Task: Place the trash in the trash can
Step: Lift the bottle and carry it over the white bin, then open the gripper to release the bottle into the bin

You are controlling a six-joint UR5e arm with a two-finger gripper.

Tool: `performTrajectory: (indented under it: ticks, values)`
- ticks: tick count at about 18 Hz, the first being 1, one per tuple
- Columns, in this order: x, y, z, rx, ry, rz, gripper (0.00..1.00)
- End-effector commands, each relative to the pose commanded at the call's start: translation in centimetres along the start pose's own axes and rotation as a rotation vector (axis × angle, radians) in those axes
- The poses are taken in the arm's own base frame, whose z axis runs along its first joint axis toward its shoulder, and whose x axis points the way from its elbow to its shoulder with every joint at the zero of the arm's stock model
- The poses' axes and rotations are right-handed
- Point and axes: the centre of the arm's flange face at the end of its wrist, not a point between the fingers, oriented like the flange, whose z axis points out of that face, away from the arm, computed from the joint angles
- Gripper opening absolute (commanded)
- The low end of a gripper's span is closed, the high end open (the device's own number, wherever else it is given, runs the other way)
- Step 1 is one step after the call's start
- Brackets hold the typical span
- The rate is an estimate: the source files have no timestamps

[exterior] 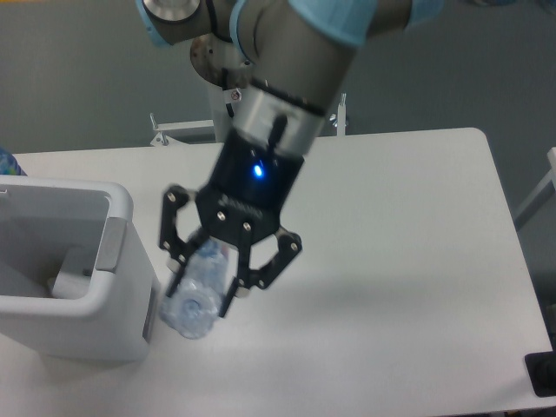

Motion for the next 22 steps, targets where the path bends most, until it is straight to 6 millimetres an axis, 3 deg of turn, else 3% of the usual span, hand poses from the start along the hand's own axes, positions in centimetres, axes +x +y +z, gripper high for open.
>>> performTrajectory:
  ticks: [2, 9, 16, 18, 20, 22]
  values:
    - [3.0, -0.5, 1.1, 0.0, 0.044, 0.031, 0.29]
    - [9.8, -0.1, 4.5, -0.015, 0.141, 0.099, 0.3]
    - [11.8, 2.7, 7.9, -0.041, 0.184, 0.129, 0.35]
    - [11.6, 3.4, 8.4, -0.04, 0.185, 0.134, 0.5]
    - [11.7, 4.0, 8.9, -0.05, 0.192, 0.151, 0.77]
    - [12.4, 4.3, 8.8, -0.054, 0.196, 0.158, 0.89]
